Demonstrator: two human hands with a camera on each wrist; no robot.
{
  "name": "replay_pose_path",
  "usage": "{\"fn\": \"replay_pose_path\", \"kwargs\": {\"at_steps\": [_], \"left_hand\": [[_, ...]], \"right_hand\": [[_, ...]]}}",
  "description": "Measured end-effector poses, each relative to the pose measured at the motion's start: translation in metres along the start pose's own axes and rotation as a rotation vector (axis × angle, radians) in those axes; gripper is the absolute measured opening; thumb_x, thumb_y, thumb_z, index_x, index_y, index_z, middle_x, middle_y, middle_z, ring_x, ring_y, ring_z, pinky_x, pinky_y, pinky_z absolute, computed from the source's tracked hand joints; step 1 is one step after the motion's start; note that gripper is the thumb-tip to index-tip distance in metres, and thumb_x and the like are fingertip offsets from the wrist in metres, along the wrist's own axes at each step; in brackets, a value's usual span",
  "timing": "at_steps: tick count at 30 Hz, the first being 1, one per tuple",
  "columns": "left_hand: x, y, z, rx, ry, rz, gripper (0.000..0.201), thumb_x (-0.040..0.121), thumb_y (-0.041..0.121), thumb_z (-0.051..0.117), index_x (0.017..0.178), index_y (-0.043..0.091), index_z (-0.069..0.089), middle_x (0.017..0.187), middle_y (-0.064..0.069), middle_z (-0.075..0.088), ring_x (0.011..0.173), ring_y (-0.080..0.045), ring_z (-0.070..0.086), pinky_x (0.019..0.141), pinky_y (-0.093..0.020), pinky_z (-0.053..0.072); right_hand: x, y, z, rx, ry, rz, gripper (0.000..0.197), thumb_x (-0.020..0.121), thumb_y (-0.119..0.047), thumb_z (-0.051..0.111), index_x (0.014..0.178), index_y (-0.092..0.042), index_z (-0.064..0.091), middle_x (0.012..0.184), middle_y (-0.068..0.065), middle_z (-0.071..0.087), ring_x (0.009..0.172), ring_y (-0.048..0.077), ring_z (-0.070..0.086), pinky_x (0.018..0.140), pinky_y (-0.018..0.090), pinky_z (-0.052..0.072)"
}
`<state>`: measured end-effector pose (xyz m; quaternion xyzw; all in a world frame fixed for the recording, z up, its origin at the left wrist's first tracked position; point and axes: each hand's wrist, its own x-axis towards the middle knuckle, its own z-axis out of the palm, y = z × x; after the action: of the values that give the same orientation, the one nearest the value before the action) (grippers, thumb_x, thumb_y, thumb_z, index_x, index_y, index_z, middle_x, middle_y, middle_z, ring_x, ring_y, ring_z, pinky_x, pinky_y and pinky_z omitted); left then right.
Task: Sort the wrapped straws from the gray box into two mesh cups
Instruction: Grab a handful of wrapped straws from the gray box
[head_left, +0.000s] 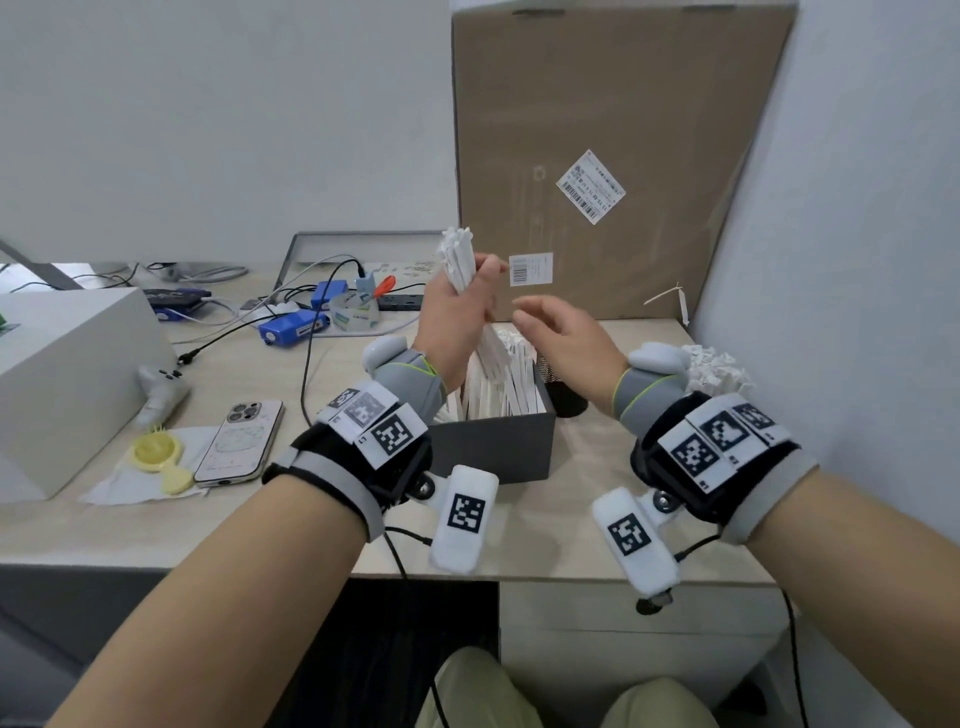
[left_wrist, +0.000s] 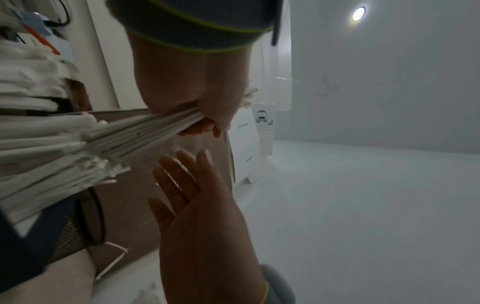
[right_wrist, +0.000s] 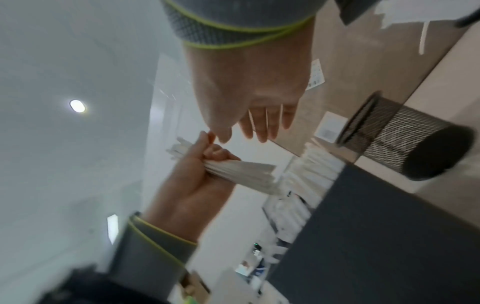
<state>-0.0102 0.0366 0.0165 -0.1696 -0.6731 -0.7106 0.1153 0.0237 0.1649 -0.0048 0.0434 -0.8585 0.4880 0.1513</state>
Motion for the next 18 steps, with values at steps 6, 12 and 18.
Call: {"fn": "replay_pose_path", "kwargs": {"at_steps": [6,12,18], "left_hand": [[-0.006,0.024,0.038,-0.17,-0.077,0.027,0.023,0.1,0.018,0.044,0.089,0.015,0.063,0.079,-0.004,0.065,0.08,-0.018,0.062,0.08,-0.039,0.054],[-0.01,0.03,0.083,-0.097,-0.244,0.003,0.026,0.099,0.021,0.047,0.107,0.012,0.07,0.104,0.013,0.063,0.096,0.01,0.057,0.093,-0.015,0.044],[-0.016,0.037,0.11,0.002,-0.408,-0.054,0.022,0.096,0.025,0.054,0.109,0.013,0.067,0.069,0.006,0.052,0.06,-0.004,0.046,0.048,-0.018,0.033]], "right_hand": [[-0.003,-0.022,-0.024,0.088,-0.149,-0.018,0.074,0.075,-0.022,0.071,0.14,-0.017,0.036,0.128,0.003,0.057,0.119,0.015,0.055,0.101,0.036,0.046],[-0.011,-0.025,-0.054,0.089,-0.101,-0.101,0.064,0.086,0.003,0.05,0.145,-0.011,0.029,0.131,0.001,0.052,0.125,0.011,0.049,0.103,0.025,0.045],[-0.022,-0.003,-0.077,0.15,-0.033,-0.091,0.047,0.093,0.011,0.038,0.138,-0.002,0.036,0.11,0.0,0.054,0.101,0.007,0.053,0.076,0.009,0.049]]}}
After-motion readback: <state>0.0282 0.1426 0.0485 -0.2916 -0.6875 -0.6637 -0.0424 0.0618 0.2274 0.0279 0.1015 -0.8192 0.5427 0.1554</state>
